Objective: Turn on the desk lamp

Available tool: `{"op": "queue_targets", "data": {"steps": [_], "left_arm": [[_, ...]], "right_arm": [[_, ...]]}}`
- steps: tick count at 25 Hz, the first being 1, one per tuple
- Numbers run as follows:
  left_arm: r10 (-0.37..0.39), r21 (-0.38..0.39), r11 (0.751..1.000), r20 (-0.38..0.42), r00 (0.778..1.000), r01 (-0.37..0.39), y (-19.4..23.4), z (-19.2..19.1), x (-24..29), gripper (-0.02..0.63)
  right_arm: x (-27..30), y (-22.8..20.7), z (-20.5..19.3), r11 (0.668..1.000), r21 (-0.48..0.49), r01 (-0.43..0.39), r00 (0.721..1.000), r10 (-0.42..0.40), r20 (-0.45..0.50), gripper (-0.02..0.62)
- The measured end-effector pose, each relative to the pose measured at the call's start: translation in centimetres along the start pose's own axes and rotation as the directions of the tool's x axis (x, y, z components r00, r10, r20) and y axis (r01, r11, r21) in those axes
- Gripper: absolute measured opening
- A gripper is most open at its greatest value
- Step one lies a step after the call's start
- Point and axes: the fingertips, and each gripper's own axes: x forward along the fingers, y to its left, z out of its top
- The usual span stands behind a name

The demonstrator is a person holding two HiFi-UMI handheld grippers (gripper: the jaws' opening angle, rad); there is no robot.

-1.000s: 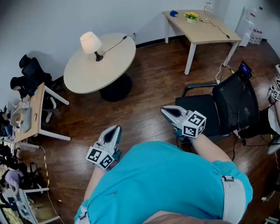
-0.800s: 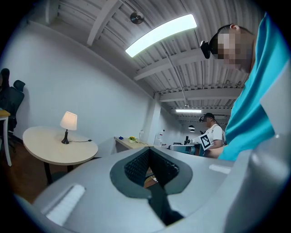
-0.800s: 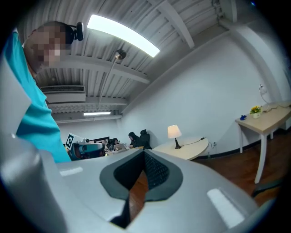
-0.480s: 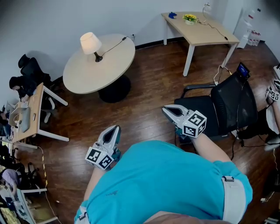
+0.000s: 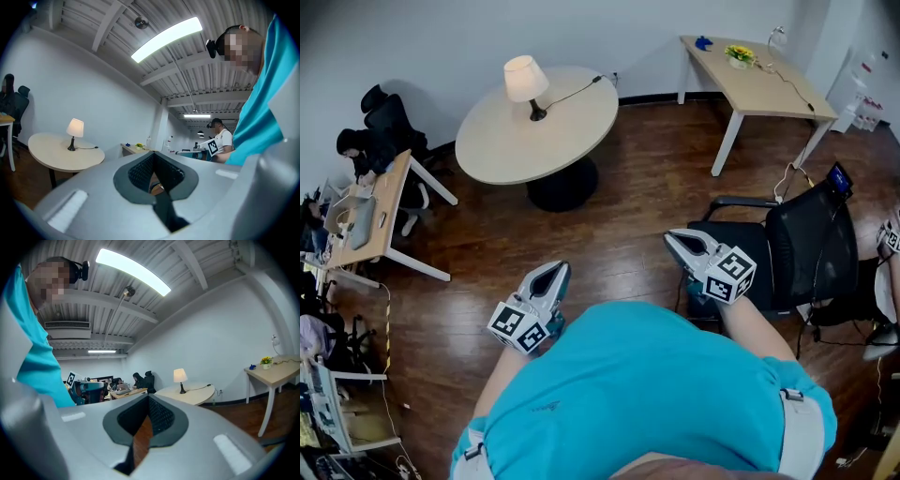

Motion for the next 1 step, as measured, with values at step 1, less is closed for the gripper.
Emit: {"op": "queue_targets", "data": {"steps": [1], "left_arm": [[-0.007,-0.001,1.000,-0.004,1.000,0.007,0.05,0.07,0.25,0.029]], "right_arm": [[-0.15,-0.15,0.17,1.000,0.003,0.009,1.000,-0.009,0.003,0.000]]}}
